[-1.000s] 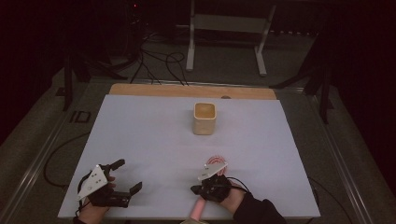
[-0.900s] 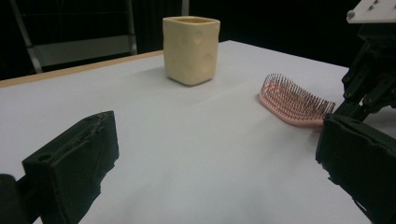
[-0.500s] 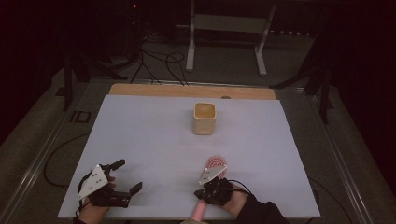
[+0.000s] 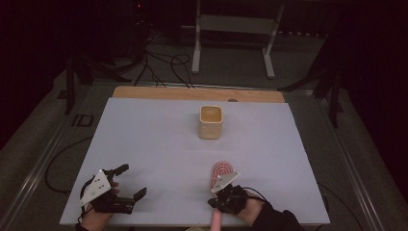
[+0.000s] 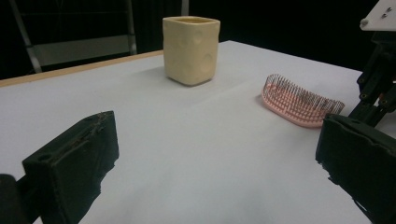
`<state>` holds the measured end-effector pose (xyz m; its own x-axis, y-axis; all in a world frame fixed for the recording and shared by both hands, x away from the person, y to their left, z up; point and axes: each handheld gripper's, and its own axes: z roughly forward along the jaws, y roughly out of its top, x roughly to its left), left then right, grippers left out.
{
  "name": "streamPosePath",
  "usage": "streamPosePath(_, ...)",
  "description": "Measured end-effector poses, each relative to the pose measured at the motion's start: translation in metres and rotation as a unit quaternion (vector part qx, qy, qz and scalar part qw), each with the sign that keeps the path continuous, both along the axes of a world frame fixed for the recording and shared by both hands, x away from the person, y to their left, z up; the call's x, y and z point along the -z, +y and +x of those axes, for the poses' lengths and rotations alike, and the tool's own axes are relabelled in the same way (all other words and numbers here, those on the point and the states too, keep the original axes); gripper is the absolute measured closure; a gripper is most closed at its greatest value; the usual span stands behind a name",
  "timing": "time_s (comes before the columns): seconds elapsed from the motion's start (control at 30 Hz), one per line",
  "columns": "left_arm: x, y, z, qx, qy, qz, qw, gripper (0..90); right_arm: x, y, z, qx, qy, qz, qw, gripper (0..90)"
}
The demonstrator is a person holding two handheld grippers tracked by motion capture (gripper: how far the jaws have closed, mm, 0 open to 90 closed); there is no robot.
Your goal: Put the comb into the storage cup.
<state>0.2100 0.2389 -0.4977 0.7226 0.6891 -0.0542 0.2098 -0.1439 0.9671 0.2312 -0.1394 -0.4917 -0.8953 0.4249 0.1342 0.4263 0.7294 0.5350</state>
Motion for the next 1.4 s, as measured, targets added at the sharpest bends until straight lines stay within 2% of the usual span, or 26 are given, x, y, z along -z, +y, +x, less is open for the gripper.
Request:
streamPosePath(0.07, 0.0, 0.0, 0.0, 0.0, -0.001, 0.001, 1.0, 0.1, 0.0, -0.002, 0.0, -0.002, 0.001, -0.001, 1.0, 90.0)
streamPosePath(0.13, 0.0, 0.0, 0.0, 0.0, -0.001, 0.0, 1.0, 0.2, -0.002, -0.011, -0.003, -0.001, -0.002, -0.019, 0.9998, 90.0)
streamPosePath(0.2, 0.0, 0.0, 0.0, 0.0, -0.002, -0.001, 1.0, 0.2, -0.003, -0.017, -0.003, 0.0, -0.001, -0.026, 0.9997, 90.0)
streamPosePath(0.47, -0.001, 0.0, 0.0, 0.0, -0.002, 0.001, 1.0, 0.1, -0.004, -0.032, -0.005, 0.004, 0.004, -0.036, 0.9994, 90.0)
streamPosePath(0.53, -0.001, 0.0, -0.001, 0.0, -0.002, 0.001, 1.0, 0.2, -0.005, -0.039, -0.007, 0.002, 0.008, -0.048, 0.9988, 90.0)
streamPosePath(0.6, -0.001, 0.0, -0.001, -0.001, -0.002, 0.002, 1.0, 0.2, -0.005, -0.04, -0.008, 0.003, 0.007, -0.049, 0.9987, 90.0)
streamPosePath(0.67, -0.001, 0.0, -0.001, -0.001, -0.002, 0.0, 1.0, 0.2, -0.006, -0.046, -0.01, 0.005, 0.009, -0.066, 0.9977, 90.0)
streamPosePath(0.7, -0.001, 0.0, -0.001, -0.001, -0.002, 0.0, 1.0, 0.2, -0.006, -0.046, -0.01, 0.005, 0.009, -0.066, 0.9977, 90.0)
streamPosePath(0.73, -0.001, 0.0, -0.001, 0.0, -0.002, 0.003, 1.0, 0.2, -0.006, -0.051, -0.01, 0.008, 0.004, -0.081, 0.9967, 90.0)
streamPosePath(0.8, -0.001, -0.001, -0.001, 0.0, -0.002, 0.002, 1.0, 0.2, -0.006, -0.054, -0.009, 0.011, 0.003, -0.089, 0.996, 90.0)
streamPosePath(0.87, -0.001, -0.001, -0.001, 0.0, -0.002, 0.001, 1.0, 0.2, -0.005, -0.066, -0.005, 0.033, -0.002, -0.104, 0.994, 90.0)
streamPosePath(1.0, -0.001, -0.001, 0.0, 0.001, -0.002, 0.001, 1.0, 0.2, -0.005, -0.076, -0.002, 0.048, -0.002, -0.1, 0.9938, 90.0)
streamPosePath(1.17, -0.001, -0.001, 0.0, 0.001, -0.001, 0.004, 1.0, 0.2, -0.006, -0.091, 0.005, 0.067, -0.001, -0.109, 0.9918, 90.0)
streamPosePath(1.27, 0.0, -0.001, 0.0, 0.001, -0.001, 0.004, 1.0, 0.2, -0.007, -0.101, 0.011, 0.078, -0.008, -0.112, 0.9907, 90.0)
streamPosePath(1.4, -0.001, -0.002, 0.0, 0.0, -0.002, 0.004, 1.0, 0.2, -0.007, -0.108, 0.017, 0.091, -0.009, -0.107, 0.9901, 90.0)
